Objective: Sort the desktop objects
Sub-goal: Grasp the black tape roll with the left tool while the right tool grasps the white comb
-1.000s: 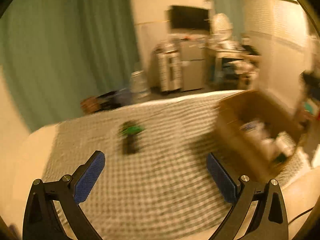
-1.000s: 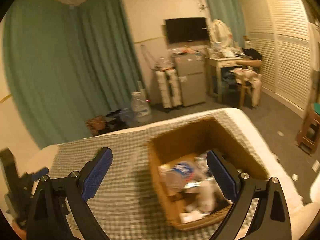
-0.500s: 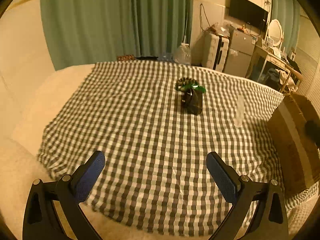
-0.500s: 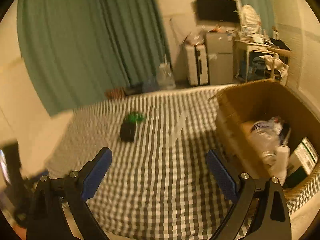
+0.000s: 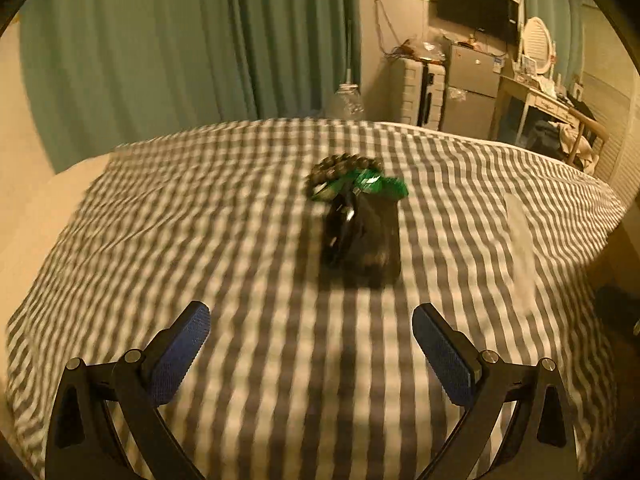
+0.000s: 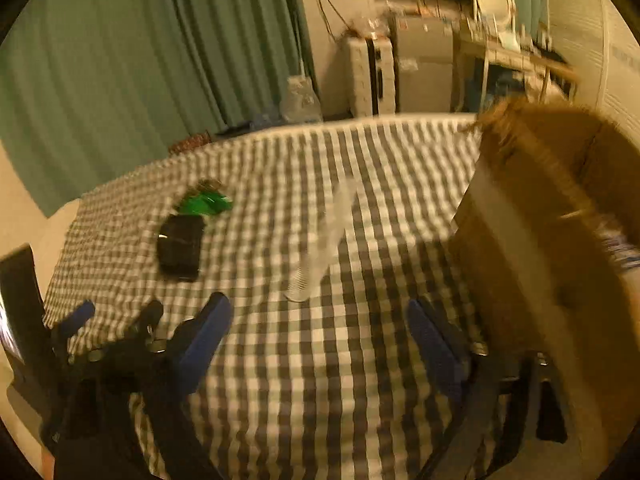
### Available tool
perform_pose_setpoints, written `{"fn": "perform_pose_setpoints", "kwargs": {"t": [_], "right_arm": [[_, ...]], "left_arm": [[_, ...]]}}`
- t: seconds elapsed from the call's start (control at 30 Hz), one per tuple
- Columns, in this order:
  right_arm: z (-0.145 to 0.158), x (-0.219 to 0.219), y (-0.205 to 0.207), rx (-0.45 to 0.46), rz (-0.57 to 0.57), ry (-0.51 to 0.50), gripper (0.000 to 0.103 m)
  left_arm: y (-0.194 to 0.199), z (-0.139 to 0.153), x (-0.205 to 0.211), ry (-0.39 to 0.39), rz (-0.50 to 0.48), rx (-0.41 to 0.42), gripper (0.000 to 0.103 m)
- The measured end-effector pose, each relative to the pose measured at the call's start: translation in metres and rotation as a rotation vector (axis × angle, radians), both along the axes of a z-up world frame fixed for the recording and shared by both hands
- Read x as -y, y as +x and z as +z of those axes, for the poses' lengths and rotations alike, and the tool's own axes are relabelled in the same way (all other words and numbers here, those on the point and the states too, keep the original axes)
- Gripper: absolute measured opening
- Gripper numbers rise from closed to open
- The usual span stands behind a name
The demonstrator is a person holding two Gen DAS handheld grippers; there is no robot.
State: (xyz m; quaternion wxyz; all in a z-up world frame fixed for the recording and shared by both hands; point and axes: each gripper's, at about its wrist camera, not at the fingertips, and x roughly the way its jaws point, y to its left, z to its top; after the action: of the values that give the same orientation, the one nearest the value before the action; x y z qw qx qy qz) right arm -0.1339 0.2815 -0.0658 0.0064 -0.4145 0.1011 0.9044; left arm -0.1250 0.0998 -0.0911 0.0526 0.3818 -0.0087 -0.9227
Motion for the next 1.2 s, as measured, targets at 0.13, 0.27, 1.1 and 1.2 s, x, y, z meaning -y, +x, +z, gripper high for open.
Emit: {"fn": "perform_pose_setpoints", "kwargs": {"t": [0.13, 0.27, 1.1, 1.2], "right_arm": [[-0.02, -0.009, -0.029, 0.013, -0.027, 0.022, 0.083], [-0.036, -0.012, -0.063, 0.011, -0.058, 0.001, 0.083], [0.011, 0.011, -0.029, 0.024, 0.094, -0.05, 0.026], [0.03, 0.01, -0.001, 0.016, 0.113, -0.089, 0.026]], "left_arm": [[-0.031, -0.011, -0.008, -0.003, -0.029, -0.017, 0.103], [-0.065, -0.017, -0.013, -0.015, -0.049, -0.04, 0.103], [0.012, 0.043, 0.058, 0.283, -0.151, -0.037, 0.058], [0.043, 0.084, 0.061, 0.297, -0.123, -0.064, 0.058]]}}
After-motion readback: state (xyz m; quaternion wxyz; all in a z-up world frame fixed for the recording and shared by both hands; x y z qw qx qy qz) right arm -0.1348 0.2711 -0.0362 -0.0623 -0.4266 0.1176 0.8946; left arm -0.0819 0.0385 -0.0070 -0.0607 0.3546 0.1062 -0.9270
